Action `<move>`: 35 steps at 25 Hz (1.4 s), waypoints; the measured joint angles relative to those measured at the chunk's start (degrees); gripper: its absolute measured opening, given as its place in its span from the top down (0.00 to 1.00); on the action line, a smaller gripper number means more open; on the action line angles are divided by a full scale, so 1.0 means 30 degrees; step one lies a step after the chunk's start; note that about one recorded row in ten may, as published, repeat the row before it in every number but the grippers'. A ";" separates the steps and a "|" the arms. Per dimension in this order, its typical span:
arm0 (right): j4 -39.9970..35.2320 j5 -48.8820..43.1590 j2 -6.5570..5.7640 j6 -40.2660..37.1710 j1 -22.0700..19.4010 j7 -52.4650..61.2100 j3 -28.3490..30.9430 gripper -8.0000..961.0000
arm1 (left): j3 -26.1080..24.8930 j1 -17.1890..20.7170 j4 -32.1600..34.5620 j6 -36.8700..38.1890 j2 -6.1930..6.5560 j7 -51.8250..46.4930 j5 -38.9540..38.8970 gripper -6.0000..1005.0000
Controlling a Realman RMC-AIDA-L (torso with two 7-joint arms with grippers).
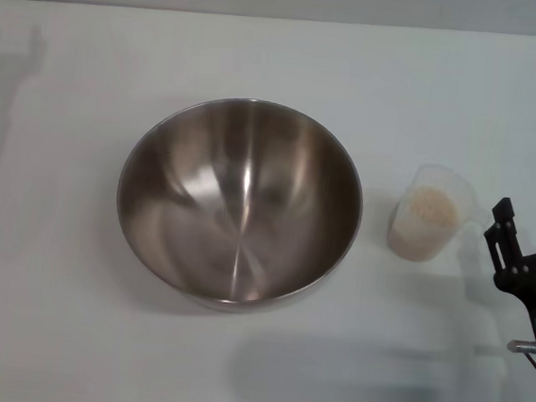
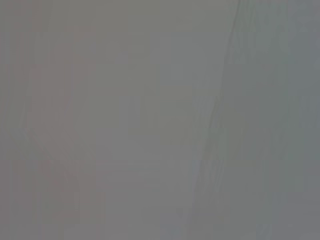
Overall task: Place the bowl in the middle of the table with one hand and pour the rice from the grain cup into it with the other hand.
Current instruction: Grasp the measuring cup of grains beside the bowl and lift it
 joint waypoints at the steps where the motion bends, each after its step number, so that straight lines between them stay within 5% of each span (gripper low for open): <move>1: 0.0147 0.0000 0.0001 -0.0004 -0.0010 -0.0161 -0.0098 0.30 | 0.0000 0.0093 -0.0037 0.0001 0.0033 -0.0038 0.0000 0.41; 35: 0.0120 0.0556 0.0030 0.0183 -0.0761 0.1090 -0.1703 0.30 | 0.0176 0.0880 -0.1080 -0.0032 -0.0067 0.0097 0.0000 0.41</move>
